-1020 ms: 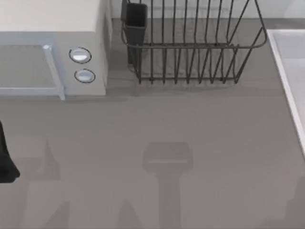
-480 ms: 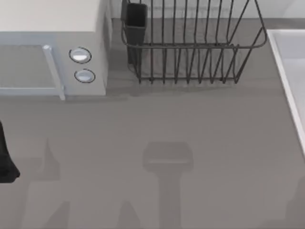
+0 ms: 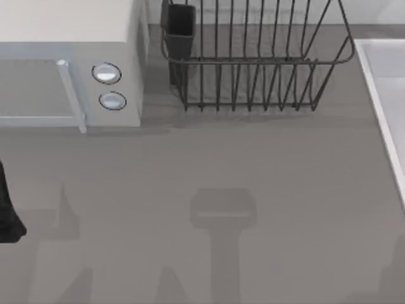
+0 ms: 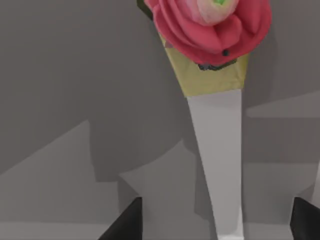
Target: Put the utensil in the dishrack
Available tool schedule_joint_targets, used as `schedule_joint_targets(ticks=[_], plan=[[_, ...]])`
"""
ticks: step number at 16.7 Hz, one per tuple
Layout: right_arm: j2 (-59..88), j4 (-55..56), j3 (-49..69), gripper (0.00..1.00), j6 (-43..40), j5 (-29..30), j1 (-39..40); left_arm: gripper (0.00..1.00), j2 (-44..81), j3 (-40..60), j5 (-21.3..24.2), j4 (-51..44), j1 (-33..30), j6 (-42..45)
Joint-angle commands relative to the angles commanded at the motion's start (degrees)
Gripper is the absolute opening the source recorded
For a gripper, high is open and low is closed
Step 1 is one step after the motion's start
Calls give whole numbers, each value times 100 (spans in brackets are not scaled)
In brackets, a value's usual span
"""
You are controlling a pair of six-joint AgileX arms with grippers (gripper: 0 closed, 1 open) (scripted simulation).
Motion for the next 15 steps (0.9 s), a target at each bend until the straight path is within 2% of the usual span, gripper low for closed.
schedule_joint_targets(ticks=[1, 4, 7, 15], plan=[[-402, -631, 222, 0, 222, 39, 17, 100, 0, 0, 0, 0, 0, 0], [-423, -845, 427, 0, 206, 39, -14, 100, 0, 0, 0, 0, 0, 0], [-528, -1602, 1106, 0, 164, 35, -60, 100, 0, 0, 0, 0, 0, 0], [-1117, -4923, 3574, 0, 100, 36, -67, 100, 0, 0, 0, 0, 0, 0]])
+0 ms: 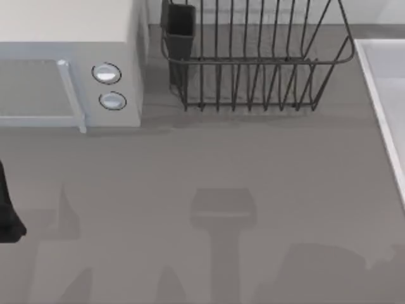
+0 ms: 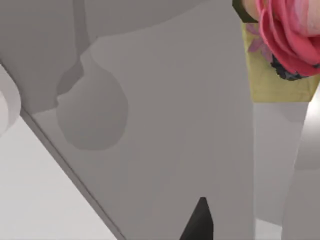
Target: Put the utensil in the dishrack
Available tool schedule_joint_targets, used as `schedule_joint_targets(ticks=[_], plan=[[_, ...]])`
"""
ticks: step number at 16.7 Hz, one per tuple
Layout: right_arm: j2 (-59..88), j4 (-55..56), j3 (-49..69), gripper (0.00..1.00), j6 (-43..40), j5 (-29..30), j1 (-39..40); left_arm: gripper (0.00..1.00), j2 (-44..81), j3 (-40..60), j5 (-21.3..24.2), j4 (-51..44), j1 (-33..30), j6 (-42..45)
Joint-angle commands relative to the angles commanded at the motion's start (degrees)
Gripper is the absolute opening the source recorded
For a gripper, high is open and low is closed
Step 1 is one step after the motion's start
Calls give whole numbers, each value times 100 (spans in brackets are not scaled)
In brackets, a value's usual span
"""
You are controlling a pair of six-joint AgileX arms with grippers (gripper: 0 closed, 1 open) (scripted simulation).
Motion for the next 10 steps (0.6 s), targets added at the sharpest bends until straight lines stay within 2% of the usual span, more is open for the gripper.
schedule_joint_targets(ticks=[4, 10], plan=[[-241, -585, 566, 0, 39, 5, 17, 100, 0, 0, 0, 0, 0, 0], [-232, -516, 579, 0, 112, 54, 77, 100, 0, 0, 0, 0, 0, 0]])
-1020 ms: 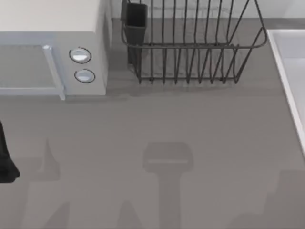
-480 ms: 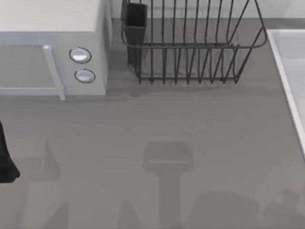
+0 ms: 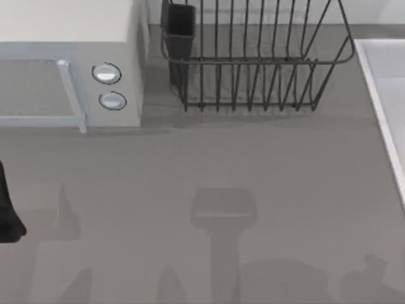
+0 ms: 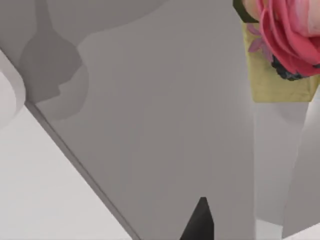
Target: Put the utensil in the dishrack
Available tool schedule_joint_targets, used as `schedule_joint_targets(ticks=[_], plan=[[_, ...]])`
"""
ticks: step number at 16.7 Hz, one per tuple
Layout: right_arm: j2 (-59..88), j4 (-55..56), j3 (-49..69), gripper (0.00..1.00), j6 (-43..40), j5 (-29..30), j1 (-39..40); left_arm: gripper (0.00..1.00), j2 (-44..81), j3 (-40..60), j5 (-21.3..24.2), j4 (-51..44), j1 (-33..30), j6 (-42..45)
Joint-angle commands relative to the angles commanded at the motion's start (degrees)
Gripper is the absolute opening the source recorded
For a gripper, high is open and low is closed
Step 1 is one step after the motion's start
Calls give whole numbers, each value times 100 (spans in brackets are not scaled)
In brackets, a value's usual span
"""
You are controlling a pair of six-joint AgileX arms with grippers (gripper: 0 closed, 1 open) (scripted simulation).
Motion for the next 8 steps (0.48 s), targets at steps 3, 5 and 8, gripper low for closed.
schedule_joint_targets(ticks=[3, 5, 8], plan=[[-22, 540, 154, 0, 539, 401, 533, 100, 0, 0, 0, 0, 0, 0], [3, 1140, 266, 0, 1166, 832, 1158, 100, 0, 0, 0, 0, 0, 0], [133, 2255, 358, 0, 2376, 1624, 2412, 100, 0, 0, 0, 0, 0, 0]])
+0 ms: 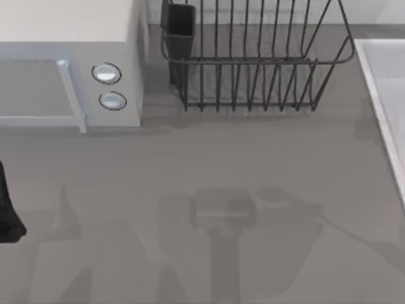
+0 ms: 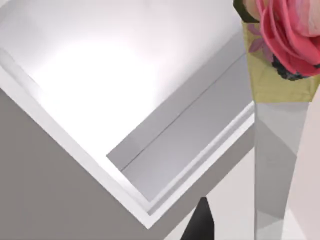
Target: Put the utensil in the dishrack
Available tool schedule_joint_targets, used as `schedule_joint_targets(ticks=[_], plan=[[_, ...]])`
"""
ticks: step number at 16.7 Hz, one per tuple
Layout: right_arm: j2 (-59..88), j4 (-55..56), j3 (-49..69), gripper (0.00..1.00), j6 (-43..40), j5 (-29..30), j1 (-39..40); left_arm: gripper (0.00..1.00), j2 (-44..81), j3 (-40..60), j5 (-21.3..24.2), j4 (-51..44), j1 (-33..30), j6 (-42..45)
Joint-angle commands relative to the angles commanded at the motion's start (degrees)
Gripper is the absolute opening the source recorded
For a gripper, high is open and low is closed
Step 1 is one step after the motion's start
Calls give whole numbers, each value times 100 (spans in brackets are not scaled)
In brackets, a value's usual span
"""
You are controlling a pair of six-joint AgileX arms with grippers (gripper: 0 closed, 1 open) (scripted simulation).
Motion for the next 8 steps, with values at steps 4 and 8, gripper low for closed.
schedule_joint_targets(ticks=[4, 8], plan=[[247, 1722, -12, 0, 1875, 1187, 1990, 100, 0, 0, 0, 0, 0, 0], [374, 3603, -24, 0, 3699, 2427, 3858, 100, 0, 0, 0, 0, 0, 0]])
